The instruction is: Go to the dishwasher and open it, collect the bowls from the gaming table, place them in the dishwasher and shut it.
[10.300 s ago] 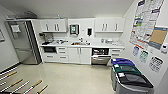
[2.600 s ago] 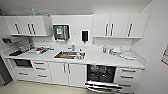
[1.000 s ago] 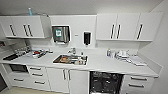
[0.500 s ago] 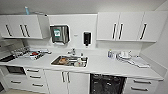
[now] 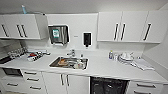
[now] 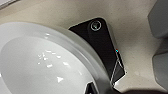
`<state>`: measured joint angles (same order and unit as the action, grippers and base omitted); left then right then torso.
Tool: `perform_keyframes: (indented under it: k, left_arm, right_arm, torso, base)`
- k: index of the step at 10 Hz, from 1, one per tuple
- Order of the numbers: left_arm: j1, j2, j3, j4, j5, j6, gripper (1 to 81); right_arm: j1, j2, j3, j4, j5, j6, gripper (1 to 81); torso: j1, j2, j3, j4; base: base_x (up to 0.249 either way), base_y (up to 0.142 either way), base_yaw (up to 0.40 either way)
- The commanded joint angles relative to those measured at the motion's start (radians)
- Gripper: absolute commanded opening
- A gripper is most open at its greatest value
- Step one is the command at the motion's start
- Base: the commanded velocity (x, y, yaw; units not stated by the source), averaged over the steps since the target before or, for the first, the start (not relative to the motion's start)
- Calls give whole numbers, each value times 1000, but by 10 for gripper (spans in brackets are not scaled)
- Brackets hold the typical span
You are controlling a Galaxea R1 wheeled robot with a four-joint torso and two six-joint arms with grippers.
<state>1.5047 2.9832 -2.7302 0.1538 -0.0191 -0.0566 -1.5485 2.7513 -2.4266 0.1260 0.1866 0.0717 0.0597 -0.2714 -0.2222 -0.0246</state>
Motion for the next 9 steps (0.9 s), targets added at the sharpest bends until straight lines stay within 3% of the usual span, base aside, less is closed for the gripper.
perform_keyframes:
  k: [1,5,9]
  left_arm:
    - [-53,-6,0,6,51,0,10]
    - [-51,-6,0,6,51,0,10]
    - [-51,-7,0,3,51,0,10]
  right_arm:
    - [52,-20,2,-6,-41,0,10]
    - [50,-17,-6,-5,-39,0,10]
    - [47,-16,-12,-6,-38,0,10]
  torso:
    - [0,0,0,0]
    - [0,0,0,0]
    - [1,0,0,0]
  base:
    - [140,0,0]
    - [119,0,0]
    - [0,0,0]
